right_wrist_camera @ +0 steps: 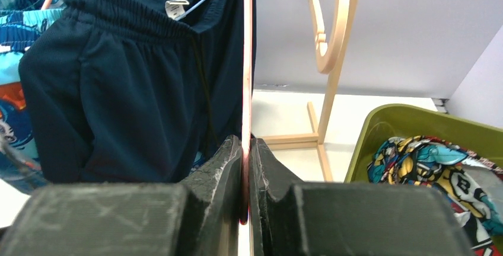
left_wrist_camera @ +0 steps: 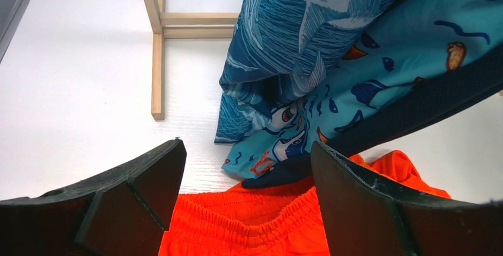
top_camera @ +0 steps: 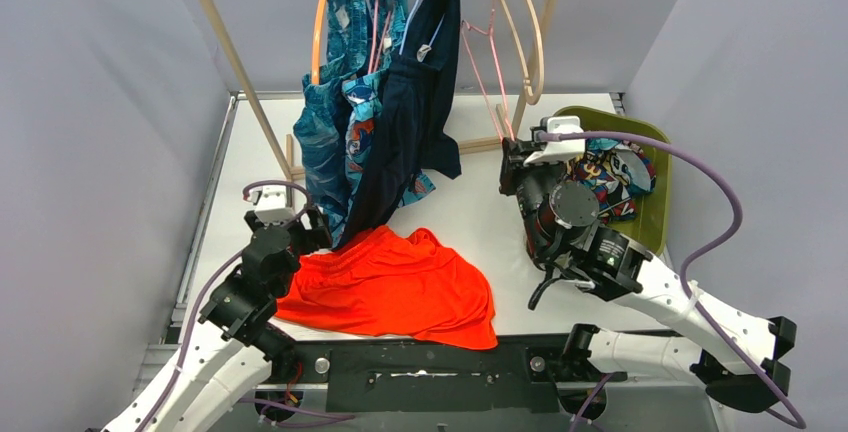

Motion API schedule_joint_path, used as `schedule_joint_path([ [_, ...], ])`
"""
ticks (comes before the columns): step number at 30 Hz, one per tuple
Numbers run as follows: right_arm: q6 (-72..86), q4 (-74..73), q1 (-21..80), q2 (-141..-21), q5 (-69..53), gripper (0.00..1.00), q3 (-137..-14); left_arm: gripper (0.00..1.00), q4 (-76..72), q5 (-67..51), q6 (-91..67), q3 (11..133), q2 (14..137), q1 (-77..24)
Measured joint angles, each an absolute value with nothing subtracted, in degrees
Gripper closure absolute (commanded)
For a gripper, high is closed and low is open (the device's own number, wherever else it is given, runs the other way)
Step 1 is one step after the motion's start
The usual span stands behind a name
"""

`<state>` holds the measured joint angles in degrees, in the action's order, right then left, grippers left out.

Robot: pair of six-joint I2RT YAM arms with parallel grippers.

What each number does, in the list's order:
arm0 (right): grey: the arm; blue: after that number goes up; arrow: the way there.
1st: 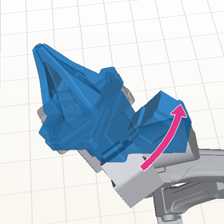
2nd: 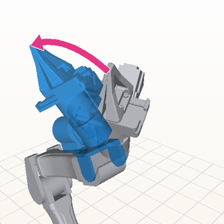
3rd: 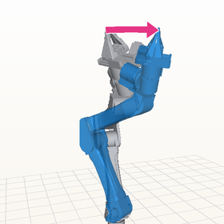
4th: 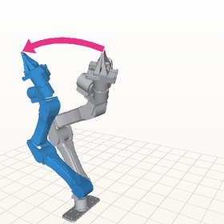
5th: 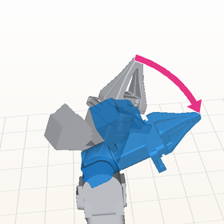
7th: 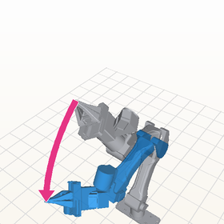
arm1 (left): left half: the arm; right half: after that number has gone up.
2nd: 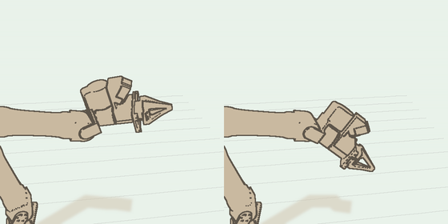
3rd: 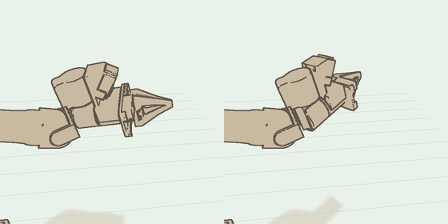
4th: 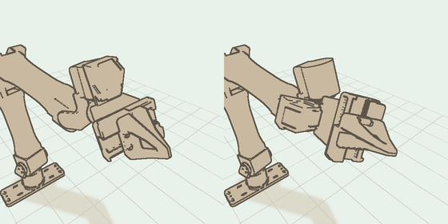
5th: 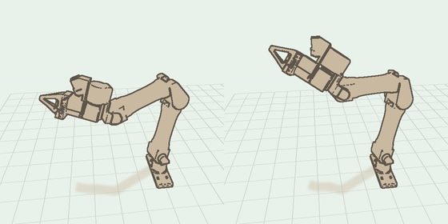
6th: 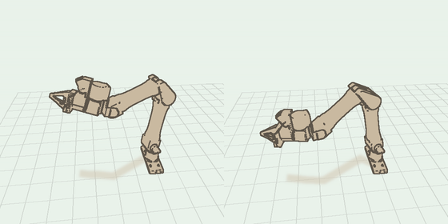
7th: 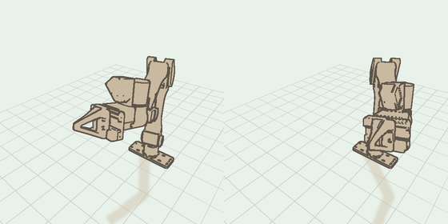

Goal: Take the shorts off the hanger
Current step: Place the hanger on the clothes rod.

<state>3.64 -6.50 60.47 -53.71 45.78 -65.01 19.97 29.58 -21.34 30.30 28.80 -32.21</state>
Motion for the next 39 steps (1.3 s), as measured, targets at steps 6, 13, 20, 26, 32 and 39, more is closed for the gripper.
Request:
schedule_joint_path([
  [6,-1.0,-3.5,59.7,-58.4,47.6,1.0,-69.3,0.23,19.9,29.8,-20.8,30.3,30.6,-32.2],
  [13,-2.2,-3.1,54.4,-62.4,45.1,1.0,-76.1,0.23,19.8,29.8,-20.5,30.3,30.6,-32.1],
  [20,-1.9,-3.1,50.1,-65.1,41.0,1.0,-80.7,0.23,19.6,29.3,-20.5,30.3,30.6,-30.9],
  [26,-0.5,-6.4,46.7,-70.4,37.3,1.0,-88.2,0.23,19.4,28.2,-20.4,30.3,31.0,-30.1],
  [32,5.4,-14.5,41.9,-74.6,34.0,0.97,-92.8,0.23,19.3,27.3,-20.3,30.3,31.3,-29.3],
  [39,11.0,-20.2,40.4,-73.9,30.4,0.74,-88.7,0.23,19.0,26.2,-20.3,30.3,31.7,-28.6],
])
